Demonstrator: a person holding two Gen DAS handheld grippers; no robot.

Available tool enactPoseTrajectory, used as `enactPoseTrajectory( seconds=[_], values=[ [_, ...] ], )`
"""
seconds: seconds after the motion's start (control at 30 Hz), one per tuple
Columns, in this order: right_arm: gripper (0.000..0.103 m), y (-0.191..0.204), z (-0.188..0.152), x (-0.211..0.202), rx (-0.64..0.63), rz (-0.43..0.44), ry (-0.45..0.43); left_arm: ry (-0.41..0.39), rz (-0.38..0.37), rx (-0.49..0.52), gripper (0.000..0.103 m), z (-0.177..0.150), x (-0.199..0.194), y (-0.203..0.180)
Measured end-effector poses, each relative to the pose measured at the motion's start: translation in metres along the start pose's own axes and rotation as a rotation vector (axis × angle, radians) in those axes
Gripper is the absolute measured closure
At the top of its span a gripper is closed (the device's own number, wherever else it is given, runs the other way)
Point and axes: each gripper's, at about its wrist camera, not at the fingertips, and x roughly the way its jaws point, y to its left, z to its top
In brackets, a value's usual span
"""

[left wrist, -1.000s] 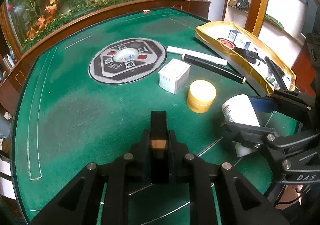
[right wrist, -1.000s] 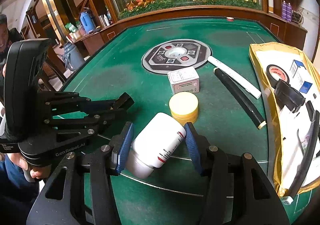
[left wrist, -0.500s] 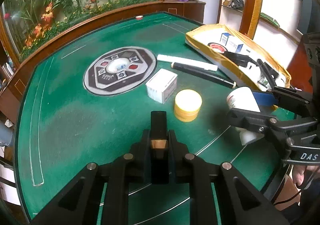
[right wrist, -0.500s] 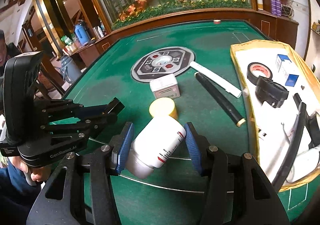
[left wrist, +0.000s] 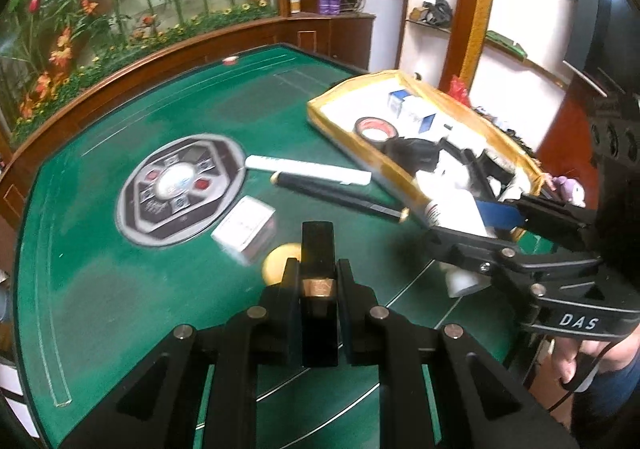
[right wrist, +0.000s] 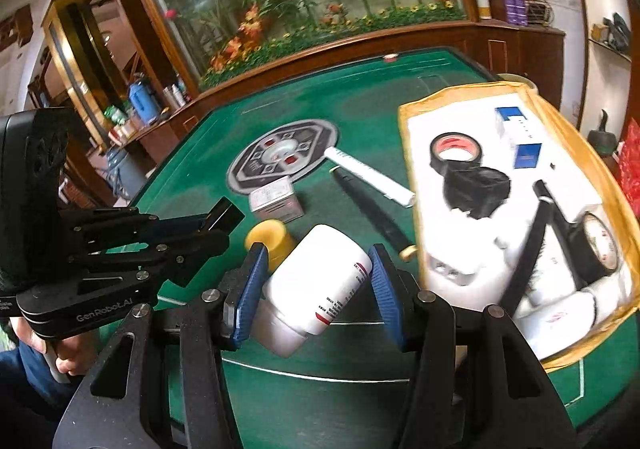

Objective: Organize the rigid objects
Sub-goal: 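Carry the white bottle onto the tray and open the right tool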

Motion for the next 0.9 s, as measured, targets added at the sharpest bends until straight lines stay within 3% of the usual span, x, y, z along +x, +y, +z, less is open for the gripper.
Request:
enactPoseTrajectory(
  seconds=[0.33, 0.53, 0.7, 0.9],
  values=[
    [0.051, -0.049, 0.007, -0.026, 0.084, -0.073, -0.059, 0.011, -0.112, 0.02, 0.086, 0.037, 0.021, -0.045],
    [0.051, -0.086, 0.026, -0.038, 0.104, -0.168, -0.079, 0.037, -0.195, 0.04, 0.086, 0.061, 0.047, -0.079],
    [0.051, -0.123, 0.044, -0.033, 0.129, -0.233, -0.034, 0.064, -0.235, 0.019, 0.086, 0.081, 0.08, -0.098],
    [0.051, -0.151, 0.064, -0.012, 0.142, -0.252, 0.032, 0.1, -0.242, -0.006, 0.086, 0.1, 0.113, -0.11]
  ],
)
